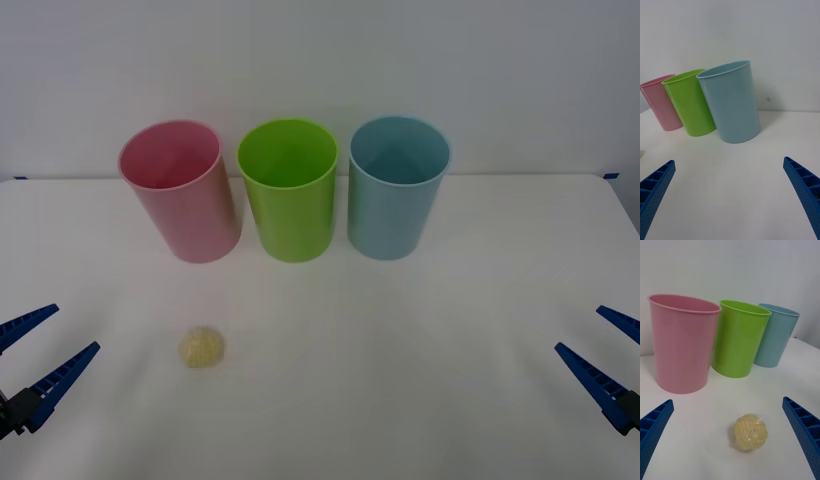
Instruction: Put cans in the blue bin and PET bottles in the pink bin and trash in the green bin.
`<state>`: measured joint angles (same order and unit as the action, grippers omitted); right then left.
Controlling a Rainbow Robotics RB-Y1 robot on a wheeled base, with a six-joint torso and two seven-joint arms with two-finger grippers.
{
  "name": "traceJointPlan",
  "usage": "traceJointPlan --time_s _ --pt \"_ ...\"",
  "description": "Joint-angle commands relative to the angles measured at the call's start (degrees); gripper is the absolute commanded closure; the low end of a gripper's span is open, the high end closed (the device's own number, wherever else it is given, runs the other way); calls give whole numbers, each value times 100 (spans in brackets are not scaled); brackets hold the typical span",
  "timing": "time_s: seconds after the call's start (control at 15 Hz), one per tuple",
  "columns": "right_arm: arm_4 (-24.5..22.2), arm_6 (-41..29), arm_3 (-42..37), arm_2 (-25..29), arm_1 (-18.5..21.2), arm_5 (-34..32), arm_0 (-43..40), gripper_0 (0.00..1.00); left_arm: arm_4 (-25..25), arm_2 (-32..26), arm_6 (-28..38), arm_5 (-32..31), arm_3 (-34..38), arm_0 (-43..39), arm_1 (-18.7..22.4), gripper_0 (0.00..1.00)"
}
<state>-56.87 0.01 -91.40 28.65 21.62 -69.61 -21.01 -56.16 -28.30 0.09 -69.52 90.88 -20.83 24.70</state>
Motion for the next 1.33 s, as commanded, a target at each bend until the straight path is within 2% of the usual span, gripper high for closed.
traceJointPlan --time_s 0.07,0.47,0.6,0.73,0.93,1.07,1.33 --pt "0 -1 0 0 0 0 0 0 0 0 0 0 0 0 0 0" --pt "0 -1 0 0 0 0 0 0 0 0 0 0 0 0 0 0" --pt "0 -1 0 0 0 0 0 0 -158 149 79 0 -193 -132 -228 0" --pt "0 -1 0 0 0 0 0 0 -255 158 360 61 -97 -79 -228 0" --pt "0 -1 0 0 0 0 0 0 -483 360 475 624 237 -79 -228 0" --pt "0 -1 0 0 0 0 0 0 -738 598 598 1213 545 -105 -193 0" --pt "0 -1 0 0 0 0 0 0 -1002 1433 1406 2628 1090 -290 360 0"
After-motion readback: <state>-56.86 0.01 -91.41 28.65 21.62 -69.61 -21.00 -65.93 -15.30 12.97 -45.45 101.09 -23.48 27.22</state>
